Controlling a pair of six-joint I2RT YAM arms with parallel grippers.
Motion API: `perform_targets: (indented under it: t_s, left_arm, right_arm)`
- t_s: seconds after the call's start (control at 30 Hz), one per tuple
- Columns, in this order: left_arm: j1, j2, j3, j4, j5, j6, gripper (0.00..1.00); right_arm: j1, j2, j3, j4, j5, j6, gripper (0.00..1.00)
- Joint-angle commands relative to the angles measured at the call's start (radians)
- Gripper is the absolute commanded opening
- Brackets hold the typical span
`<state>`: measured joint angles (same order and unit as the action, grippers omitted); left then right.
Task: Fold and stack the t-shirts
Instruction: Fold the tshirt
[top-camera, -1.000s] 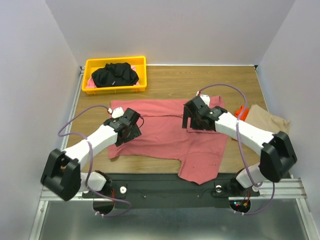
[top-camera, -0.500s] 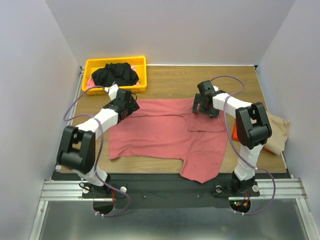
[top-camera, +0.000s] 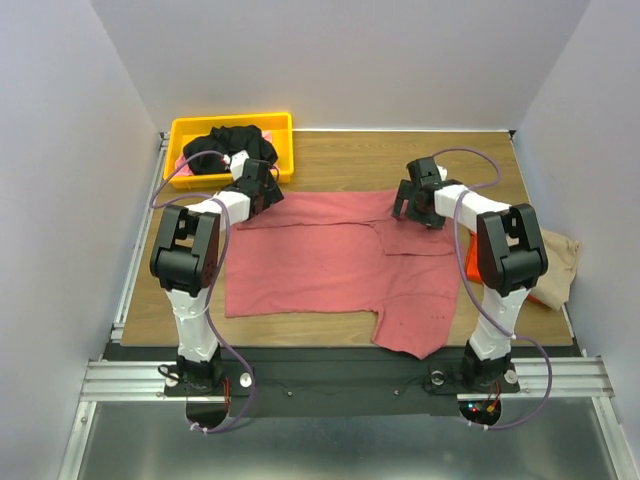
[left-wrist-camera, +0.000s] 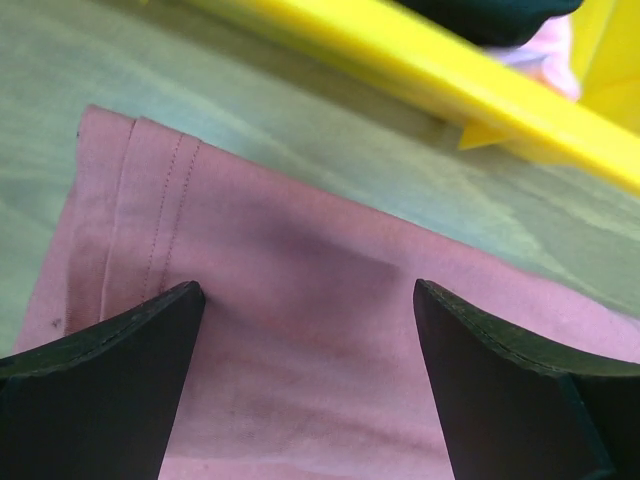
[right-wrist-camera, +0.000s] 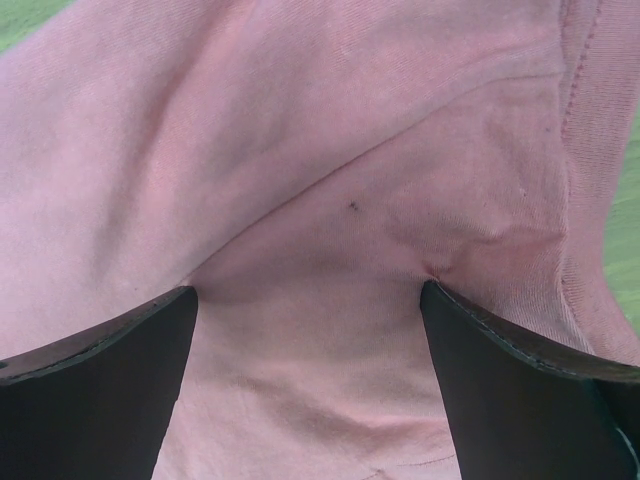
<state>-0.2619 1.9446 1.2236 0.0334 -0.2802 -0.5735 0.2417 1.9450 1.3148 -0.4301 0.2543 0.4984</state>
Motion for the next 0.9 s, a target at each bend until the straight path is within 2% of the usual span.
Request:
perform_targets:
  t_s: [0.0, 0.3, 0.43, 0.5, 0.6, 0.63, 0.73, 0.87]
  left_arm:
    - [0.003, 0.048, 0.071, 0.02, 0.019, 0.017, 0.98]
    - [0.003, 0.054, 0.126, 0.002, 0.01, 0.034, 0.98]
    - [0.001, -0.07, 0.096, -0.078, -0.03, 0.001, 0.98]
    - [0.0, -0.183, 0.068, -0.118, -0.043, -0.022, 0.98]
    - [-0.016, -0.39, -0.071, -0.159, -0.034, -0.093, 0.98]
    - [-0.022, -0.391, -0.072, -0.173, -0.034, -0.094, 0.98]
    - [-0.045, -0.531, -0.304, -0.225, -0.039, -0.245, 0.98]
    - [-0.036, -0.708, -0.492, -0.329, -0.005, -0.372, 0.98]
  right_arm:
    - [-0.028, 0.016, -0.087, -0.03, -0.021, 0.029, 1.0]
    - [-0.028, -0.021, -0.074, -0.03, -0.024, 0.009, 1.0]
    - [-0.03, -0.101, -0.042, -0.029, -0.076, -0.047, 1.0]
    - [-0.028, -0.147, -0.046, -0.032, -0.096, -0.055, 1.0]
    - [-0.027, -0.312, -0.139, -0.027, -0.11, -0.032, 1.0]
    - [-0.027, -0.313, -0.164, -0.025, -0.11, -0.032, 1.0]
    - [-0.027, -0.449, -0.283, -0.021, -0.119, 0.005, 1.0]
    - [-0.027, -0.592, -0.383, -0.021, -0.136, 0.043, 1.0]
